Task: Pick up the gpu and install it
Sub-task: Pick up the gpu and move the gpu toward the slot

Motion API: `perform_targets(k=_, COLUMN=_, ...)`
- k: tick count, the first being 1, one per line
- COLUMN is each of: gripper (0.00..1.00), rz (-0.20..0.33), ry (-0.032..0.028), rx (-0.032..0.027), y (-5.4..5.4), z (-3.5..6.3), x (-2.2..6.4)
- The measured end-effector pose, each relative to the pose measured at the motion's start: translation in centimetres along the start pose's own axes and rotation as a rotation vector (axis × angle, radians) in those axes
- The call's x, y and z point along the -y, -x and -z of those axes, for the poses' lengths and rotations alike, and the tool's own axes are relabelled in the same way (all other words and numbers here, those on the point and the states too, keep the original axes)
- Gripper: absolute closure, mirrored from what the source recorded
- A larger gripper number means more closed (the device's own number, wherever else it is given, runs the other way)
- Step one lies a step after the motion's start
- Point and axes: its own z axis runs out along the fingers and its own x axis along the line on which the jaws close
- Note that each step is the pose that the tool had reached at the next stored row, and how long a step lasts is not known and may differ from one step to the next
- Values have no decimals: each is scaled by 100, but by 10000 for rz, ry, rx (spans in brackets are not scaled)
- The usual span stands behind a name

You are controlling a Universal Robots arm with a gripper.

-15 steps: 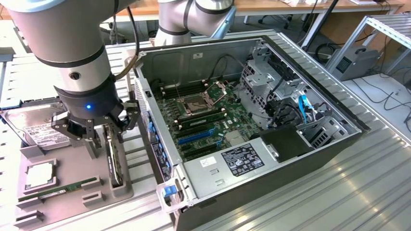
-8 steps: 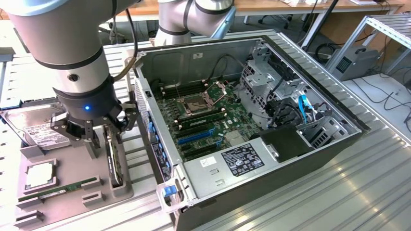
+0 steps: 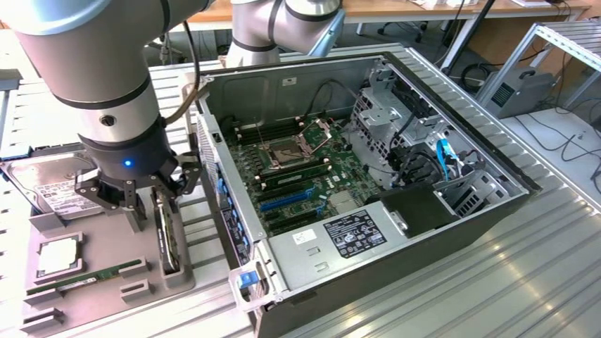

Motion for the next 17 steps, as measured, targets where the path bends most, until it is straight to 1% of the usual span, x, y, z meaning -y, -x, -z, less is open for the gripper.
perform_targets(k=8, gripper=52, rz=0, ry=1, rx=1, y=-3, z=-75, x=0)
perform_targets(k=17, gripper=52, rz=0, ry=-3, rx=1, y=-6, z=-180, x=4)
